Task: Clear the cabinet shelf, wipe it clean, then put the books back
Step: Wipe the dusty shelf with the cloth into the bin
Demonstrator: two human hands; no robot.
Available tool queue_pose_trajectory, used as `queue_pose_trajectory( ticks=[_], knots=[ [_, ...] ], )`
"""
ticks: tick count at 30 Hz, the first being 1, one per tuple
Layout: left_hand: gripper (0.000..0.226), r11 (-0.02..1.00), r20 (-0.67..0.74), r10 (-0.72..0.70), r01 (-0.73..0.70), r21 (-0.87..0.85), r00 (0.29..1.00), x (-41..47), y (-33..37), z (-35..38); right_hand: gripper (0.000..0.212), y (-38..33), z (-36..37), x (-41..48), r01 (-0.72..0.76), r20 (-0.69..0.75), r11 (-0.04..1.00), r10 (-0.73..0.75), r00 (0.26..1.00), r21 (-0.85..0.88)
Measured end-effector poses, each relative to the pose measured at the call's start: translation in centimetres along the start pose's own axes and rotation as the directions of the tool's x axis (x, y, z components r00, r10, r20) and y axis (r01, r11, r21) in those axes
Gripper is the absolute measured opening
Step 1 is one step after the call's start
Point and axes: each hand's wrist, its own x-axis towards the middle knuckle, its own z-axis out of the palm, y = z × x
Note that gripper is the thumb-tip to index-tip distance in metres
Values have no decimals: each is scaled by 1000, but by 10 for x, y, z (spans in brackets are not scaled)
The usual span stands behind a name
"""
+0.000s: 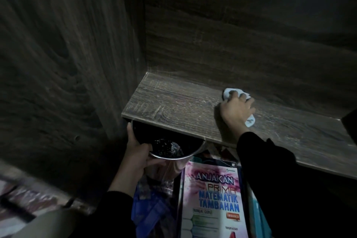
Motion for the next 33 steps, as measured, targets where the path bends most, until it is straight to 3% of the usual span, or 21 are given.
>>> queue_pose_trajectory(
  ticks=[12, 15, 18, 20, 22, 25, 29, 33],
  knots=[
    [99, 998, -40, -3, 1, -65, 999, 6, -5, -9, 40, -137, 36, -14, 339, 135, 927, -320, 938, -158],
    [98, 996, -40, -16, 13, -86, 999, 7, -4, -10, 40, -160, 38, -20, 527, 177, 844, -507, 844, -98],
    [97, 994, -47, -30, 25, -102, 998, 7, -1, -10, 39, -167, 30, -19, 634, 222, 750, -661, 717, 189],
    [96, 994, -54, -38, 32, -108, 998, 6, 2, -9, 36, -158, 25, -17, 583, 110, 770, -623, 774, 259],
    [95, 993, -47, -39, 34, -110, 998, 5, 3, -10, 35, -139, 27, -21, 465, -72, 862, -460, 885, 201],
    [95, 994, -56, -31, 26, -102, 998, 6, 4, -12, 39, -120, 40, -30, 285, -66, 951, -279, 958, 117],
    [98, 994, -69, -21, 14, -108, 997, 7, 4, -14, 42, -147, 49, -27, 409, 45, 906, -415, 909, 104],
    [98, 994, -70, -23, 15, -104, 997, 7, 2, -13, 44, -175, 53, -21, 615, 148, 779, -626, 765, 117]
  ],
)
